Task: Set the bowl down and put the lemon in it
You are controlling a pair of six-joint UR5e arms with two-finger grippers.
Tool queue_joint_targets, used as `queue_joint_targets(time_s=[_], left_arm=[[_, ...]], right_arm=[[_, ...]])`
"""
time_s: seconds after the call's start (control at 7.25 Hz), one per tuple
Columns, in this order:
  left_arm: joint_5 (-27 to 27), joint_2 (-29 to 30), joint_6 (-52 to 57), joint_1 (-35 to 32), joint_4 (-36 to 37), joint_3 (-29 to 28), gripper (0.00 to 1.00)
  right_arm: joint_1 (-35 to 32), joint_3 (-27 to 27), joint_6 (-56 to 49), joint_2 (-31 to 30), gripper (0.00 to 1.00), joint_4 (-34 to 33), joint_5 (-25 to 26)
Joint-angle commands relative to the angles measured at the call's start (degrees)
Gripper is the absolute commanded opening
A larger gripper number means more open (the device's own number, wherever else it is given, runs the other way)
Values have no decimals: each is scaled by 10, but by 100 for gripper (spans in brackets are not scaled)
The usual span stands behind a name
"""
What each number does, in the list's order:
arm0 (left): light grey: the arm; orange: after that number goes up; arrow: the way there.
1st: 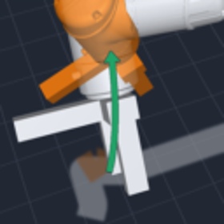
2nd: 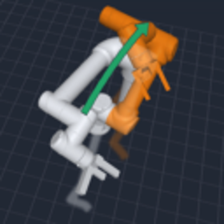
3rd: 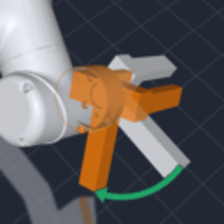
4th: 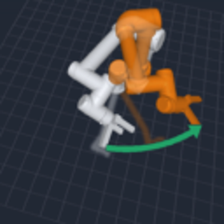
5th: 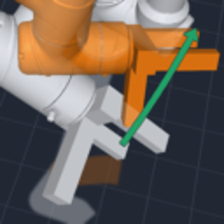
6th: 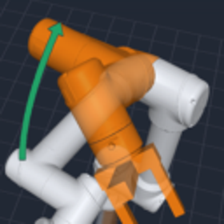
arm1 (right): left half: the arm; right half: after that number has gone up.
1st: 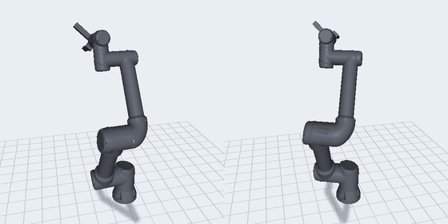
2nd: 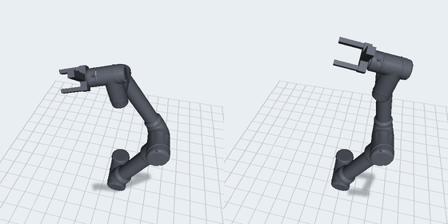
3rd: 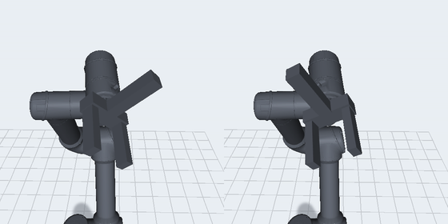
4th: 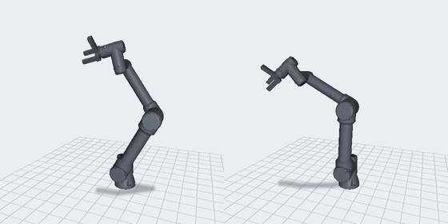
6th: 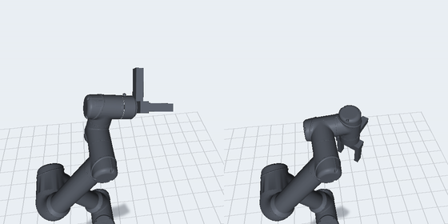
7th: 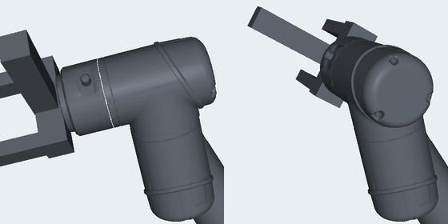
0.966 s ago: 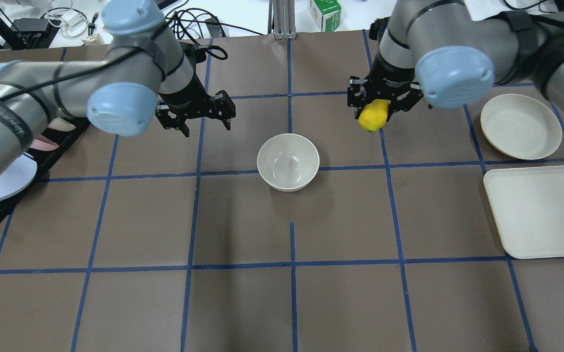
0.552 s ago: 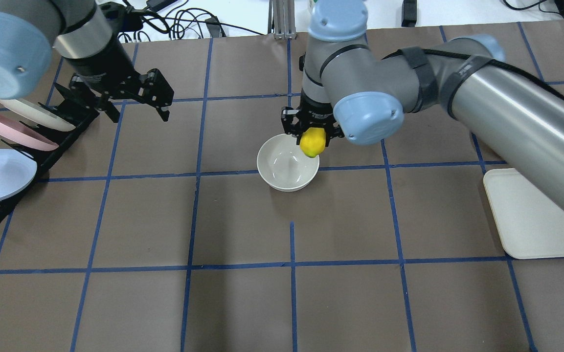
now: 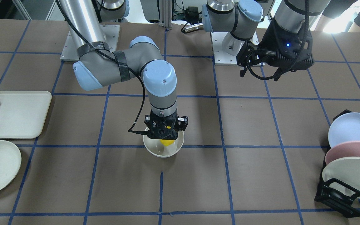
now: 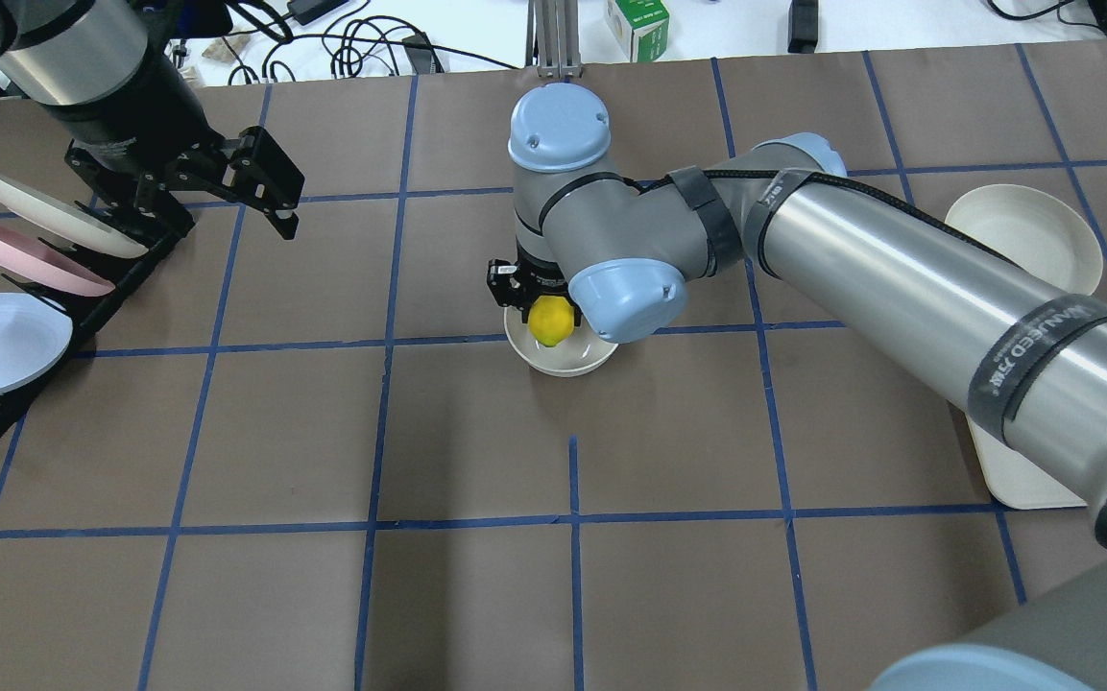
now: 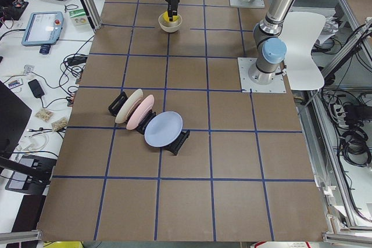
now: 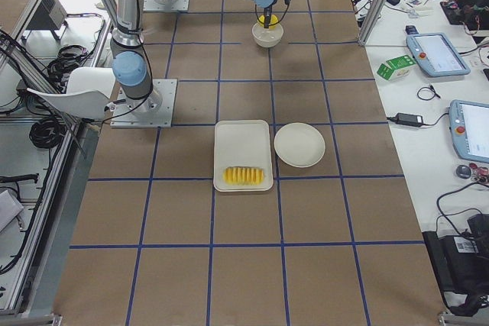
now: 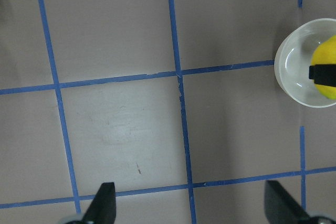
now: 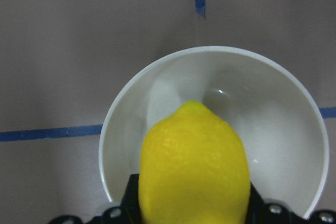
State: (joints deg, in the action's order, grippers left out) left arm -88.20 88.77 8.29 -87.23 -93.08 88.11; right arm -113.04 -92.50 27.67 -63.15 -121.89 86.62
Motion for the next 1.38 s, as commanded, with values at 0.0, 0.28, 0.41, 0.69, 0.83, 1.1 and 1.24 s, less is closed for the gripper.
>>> queue_joint_targets(time_s=[0.0, 0.28, 0.41, 0.69, 0.83, 1.1, 1.24], left_arm=[[0, 0, -6, 0, -4, 0, 100], [3, 1, -9, 0, -4, -2, 100], [1, -2, -9, 0, -4, 0, 100], [-2, -2, -12, 0, -20, -7, 100], [-18, -4, -20, 0, -20, -7, 100], [-32, -5, -20, 0, -13, -9, 100], [-33, -8, -20, 0, -13, -11, 100]], right_arm=[[4, -3, -1, 7, 0, -8, 11], [6, -3, 0, 34, 0, -12, 9], [6, -3, 2, 37, 7, -12, 9], [6, -4, 2, 37, 49, -10, 12], [6, -4, 4, 37, 93, -10, 11], [7, -3, 3, 31, 100, -3, 20], [10, -3, 4, 23, 100, 2, 50]])
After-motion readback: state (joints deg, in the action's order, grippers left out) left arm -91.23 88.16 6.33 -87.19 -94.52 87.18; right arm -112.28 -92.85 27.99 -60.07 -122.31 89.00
